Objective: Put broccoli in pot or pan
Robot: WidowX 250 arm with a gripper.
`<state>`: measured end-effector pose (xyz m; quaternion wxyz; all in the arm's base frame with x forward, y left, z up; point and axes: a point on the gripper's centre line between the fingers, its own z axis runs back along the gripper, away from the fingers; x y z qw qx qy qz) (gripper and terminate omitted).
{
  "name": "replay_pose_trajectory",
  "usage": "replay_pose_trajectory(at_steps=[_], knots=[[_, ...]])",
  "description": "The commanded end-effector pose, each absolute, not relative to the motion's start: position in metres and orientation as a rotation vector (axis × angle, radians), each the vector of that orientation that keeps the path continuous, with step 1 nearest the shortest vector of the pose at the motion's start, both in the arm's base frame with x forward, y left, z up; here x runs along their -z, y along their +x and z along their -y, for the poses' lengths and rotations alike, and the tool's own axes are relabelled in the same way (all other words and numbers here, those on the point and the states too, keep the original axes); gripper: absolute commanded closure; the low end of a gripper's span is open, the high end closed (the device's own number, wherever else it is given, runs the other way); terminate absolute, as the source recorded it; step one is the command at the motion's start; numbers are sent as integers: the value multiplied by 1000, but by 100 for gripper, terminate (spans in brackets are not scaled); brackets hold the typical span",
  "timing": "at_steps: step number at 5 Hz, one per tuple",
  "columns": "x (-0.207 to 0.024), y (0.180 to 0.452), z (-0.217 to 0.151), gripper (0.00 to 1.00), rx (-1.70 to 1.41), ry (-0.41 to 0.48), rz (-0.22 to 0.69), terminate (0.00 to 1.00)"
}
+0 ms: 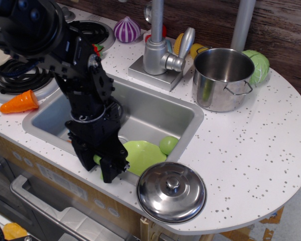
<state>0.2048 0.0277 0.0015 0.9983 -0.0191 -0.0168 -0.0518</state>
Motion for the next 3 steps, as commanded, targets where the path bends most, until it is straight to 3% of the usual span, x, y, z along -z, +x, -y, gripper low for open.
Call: replay_pose_trajectory(at_steps=[1, 2, 3], knots=[[-52, 226, 0, 100, 135, 80, 113, 0], [-101, 272, 22, 100, 192, 183, 128, 0], [-137, 321, 43, 100, 183, 186, 149, 0]])
